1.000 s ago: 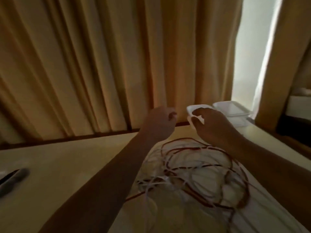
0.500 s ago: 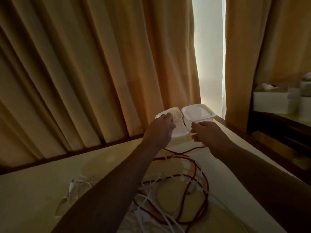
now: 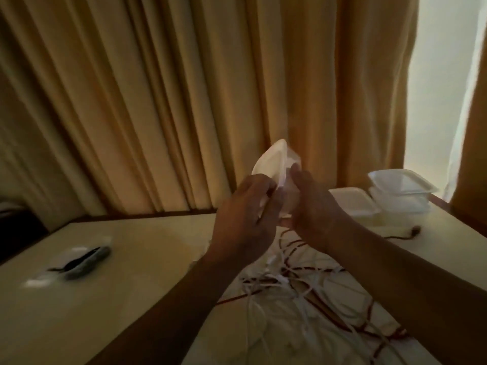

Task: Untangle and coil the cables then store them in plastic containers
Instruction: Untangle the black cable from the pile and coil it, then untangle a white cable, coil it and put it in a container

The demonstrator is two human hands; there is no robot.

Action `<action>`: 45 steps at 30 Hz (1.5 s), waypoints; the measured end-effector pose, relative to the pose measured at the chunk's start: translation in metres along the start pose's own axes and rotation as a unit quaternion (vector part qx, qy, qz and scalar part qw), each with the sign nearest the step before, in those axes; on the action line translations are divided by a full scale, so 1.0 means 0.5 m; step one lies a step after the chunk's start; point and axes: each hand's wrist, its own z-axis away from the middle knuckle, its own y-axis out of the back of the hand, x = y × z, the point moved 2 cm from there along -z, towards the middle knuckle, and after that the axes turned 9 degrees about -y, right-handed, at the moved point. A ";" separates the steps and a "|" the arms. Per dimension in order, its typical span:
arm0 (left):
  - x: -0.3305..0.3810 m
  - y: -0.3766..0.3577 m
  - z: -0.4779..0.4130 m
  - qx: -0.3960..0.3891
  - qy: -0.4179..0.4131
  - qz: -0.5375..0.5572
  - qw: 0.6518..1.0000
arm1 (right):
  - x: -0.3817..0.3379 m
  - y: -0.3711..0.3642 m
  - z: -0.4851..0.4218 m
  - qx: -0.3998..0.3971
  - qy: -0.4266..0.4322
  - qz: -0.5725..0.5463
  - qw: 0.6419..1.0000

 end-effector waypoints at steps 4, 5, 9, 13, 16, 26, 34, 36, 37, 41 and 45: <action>-0.074 0.149 0.059 0.165 0.201 0.092 0.961 | 0.049 -0.111 -0.016 -0.111 -0.033 0.010 0.993; -0.101 0.186 0.083 0.211 0.254 0.125 0.936 | 0.066 -0.138 -0.027 -0.127 -0.020 0.031 0.991; -0.182 0.284 0.208 0.298 0.441 0.313 0.786 | 0.156 -0.279 -0.045 -0.096 -0.031 0.146 0.984; -0.222 0.355 0.296 0.333 0.474 0.304 0.756 | 0.259 -0.387 -0.078 0.024 -0.054 0.284 0.957; -0.261 0.402 0.341 0.350 0.486 0.284 0.749 | 0.302 -0.440 -0.106 0.040 -0.012 0.372 0.927; -0.401 0.530 0.456 0.436 0.528 0.217 0.696 | 0.389 -0.491 -0.232 0.079 -0.080 0.552 0.826; -0.542 0.620 0.514 0.469 0.532 0.070 0.701 | 0.453 -0.519 -0.283 0.107 -0.097 0.570 0.809; -0.586 0.633 0.520 0.476 0.542 0.055 0.691 | 0.461 -0.527 -0.297 0.113 -0.099 0.567 0.809; -0.607 0.639 0.525 0.475 0.550 0.052 0.685 | 0.465 -0.530 -0.301 0.114 -0.094 0.568 0.809; -0.686 0.650 0.542 0.430 0.587 0.046 0.684 | 0.485 -0.531 -0.318 0.103 -0.089 0.555 0.820; -0.730 0.639 0.535 0.437 0.620 0.119 0.641 | 0.489 -0.523 -0.316 0.079 -0.094 0.547 0.828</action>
